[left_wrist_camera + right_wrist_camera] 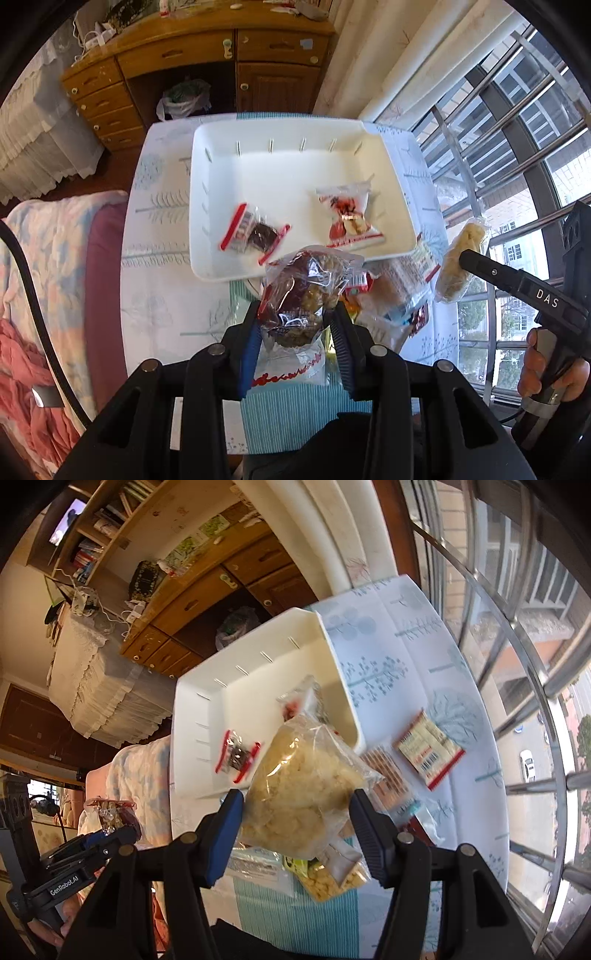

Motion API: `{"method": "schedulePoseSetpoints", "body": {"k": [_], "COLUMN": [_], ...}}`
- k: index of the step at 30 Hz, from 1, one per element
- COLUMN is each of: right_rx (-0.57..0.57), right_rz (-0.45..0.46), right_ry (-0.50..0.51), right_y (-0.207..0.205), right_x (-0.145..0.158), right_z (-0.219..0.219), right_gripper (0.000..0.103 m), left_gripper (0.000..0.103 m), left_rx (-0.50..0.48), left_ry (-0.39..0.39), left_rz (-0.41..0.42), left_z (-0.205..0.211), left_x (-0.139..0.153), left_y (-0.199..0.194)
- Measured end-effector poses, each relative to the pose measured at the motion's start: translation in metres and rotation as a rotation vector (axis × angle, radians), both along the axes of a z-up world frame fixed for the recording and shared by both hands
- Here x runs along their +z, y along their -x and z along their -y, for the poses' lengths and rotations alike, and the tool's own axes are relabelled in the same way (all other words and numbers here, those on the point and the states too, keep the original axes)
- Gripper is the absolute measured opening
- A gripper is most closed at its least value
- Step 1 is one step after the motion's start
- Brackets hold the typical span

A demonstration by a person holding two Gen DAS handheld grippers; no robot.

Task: Organize snacks
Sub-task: 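Lift both held bags and carry them over the white tray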

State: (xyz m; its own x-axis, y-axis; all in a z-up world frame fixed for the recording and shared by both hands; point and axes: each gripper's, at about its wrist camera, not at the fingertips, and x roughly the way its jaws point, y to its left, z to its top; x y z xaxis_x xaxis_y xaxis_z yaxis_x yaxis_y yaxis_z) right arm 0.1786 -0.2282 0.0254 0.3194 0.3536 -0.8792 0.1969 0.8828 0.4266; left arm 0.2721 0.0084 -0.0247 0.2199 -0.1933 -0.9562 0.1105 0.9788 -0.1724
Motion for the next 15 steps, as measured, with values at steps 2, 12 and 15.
{"method": "schedulePoseSetpoints", "body": {"k": [2, 12, 15], "right_rx": [0.009, 0.038, 0.046], "right_rz": [0.012, 0.049, 0.060], "right_ry": [0.008, 0.015, 0.009], "right_y": [-0.009, -0.045, -0.053], "right_x": [0.004, 0.001, -0.004], "right_z": [-0.005, -0.030, -0.037], "right_gripper": [0.060, 0.060, 0.060], "left_gripper": [0.035, 0.035, 0.035], "left_rx": [0.002, 0.029, 0.033], "left_ry": [-0.001, 0.044, 0.053], "left_rz": [0.019, 0.102, 0.128], "left_z": [-0.002, -0.012, -0.013], "left_x": [0.005, 0.011, 0.006], "left_y": [-0.008, -0.048, -0.058]}}
